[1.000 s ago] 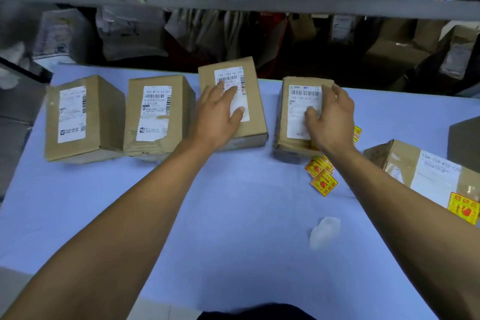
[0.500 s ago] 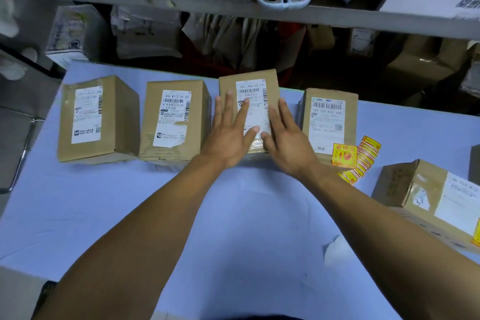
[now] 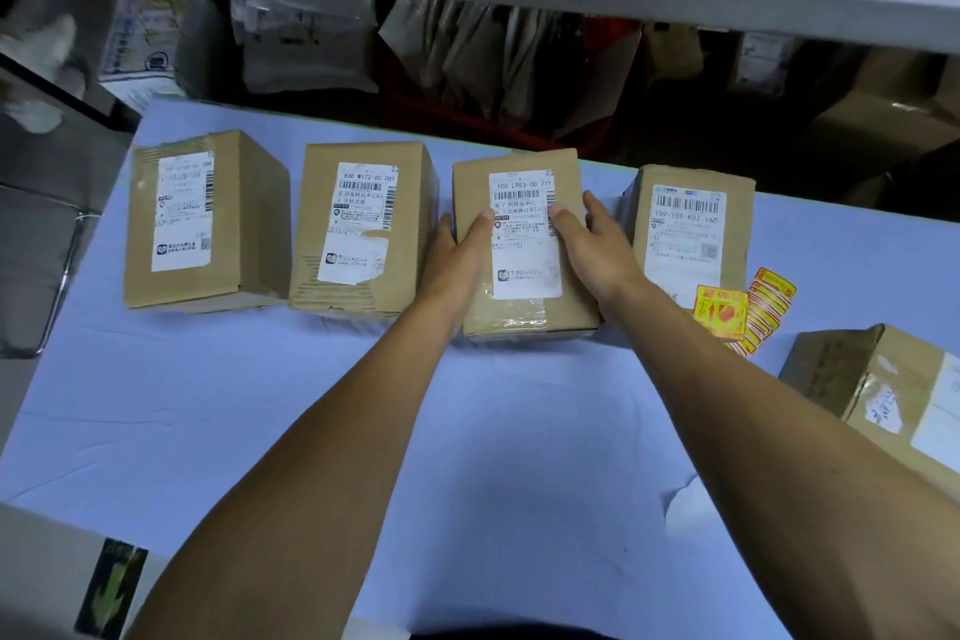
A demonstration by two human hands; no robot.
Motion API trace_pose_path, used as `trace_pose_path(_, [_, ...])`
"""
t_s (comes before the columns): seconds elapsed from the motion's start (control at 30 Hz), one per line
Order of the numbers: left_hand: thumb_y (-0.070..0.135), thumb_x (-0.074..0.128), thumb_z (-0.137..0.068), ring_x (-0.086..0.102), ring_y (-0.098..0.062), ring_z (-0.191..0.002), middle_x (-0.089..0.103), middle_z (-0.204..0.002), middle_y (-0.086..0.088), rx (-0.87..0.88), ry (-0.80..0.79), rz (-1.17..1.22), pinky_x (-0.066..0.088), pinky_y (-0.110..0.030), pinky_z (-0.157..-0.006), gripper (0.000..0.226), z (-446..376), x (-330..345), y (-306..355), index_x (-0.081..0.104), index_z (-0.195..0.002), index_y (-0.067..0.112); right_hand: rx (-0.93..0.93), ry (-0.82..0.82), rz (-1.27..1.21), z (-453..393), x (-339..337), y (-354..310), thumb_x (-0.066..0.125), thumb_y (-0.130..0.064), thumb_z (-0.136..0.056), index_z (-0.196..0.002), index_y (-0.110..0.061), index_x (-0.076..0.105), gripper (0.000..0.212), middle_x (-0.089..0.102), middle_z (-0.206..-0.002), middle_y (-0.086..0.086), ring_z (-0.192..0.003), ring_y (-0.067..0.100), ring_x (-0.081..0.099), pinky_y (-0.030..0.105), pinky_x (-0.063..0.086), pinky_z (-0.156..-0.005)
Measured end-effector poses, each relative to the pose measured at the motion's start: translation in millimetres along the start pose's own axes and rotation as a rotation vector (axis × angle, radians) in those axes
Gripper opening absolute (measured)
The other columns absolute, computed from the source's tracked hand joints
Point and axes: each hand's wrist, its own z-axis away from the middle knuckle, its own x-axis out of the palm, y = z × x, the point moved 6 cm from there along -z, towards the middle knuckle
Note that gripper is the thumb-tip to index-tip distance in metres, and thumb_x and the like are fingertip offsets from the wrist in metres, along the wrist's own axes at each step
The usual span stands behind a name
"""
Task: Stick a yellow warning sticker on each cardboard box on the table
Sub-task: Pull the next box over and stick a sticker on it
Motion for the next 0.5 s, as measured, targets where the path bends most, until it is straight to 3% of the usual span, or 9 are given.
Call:
trace_pose_path(0.1, [0.076,0.056,-0.066,0.053,-0.023,-0.130,0.053,-0.146,0.002,-0.010,-0.043,0.037,0.043,-0.048,-0.108,0.096,-3.3,3.4,-7.7,0.034,-0.150,0.034,-0.022,-0.025,0.006,-3.6,7.1,4.3,0.046,-0.069,-0.081,-0.152,-0.037,0.031,0.079,0.054,-0.145,-0.011,-0.130,0.018,0.053,0.044,0.038,-0.113])
trace_pose_path(0.23, [0.077,0.056,-0.064,0.055,-0.023,-0.128,0.056,-0.143,0.003,0.003,-0.056,0.041,0.044,-0.048,-0.108,0.097,-2.4,4.7,-6.1,0.036,-0.149,0.035,-0.031,-0.042,-0.031,-2.2,5.1,3.3,0.046,-0.062,-0.089,-0.153,-0.034,0.030,0.072,0.056,-0.144,-0.010,-0.129,0.018,0.054,0.044,0.039,-0.113])
trace_pose_path(0.5, [0.073,0.060,-0.073,0.050,-0.015,-0.133,0.049,-0.150,0.006,0.114,-0.066,0.011,0.041,-0.042,-0.111,0.092,59.0,-17.2,-15.5,0.035,-0.151,0.030,-0.142,-0.015,-0.117,71.5,5.7,23.2,0.046,-0.064,-0.090,-0.155,-0.030,0.028,0.075,0.044,-0.154,-0.008,-0.139,0.016,0.045,0.044,0.036,-0.115])
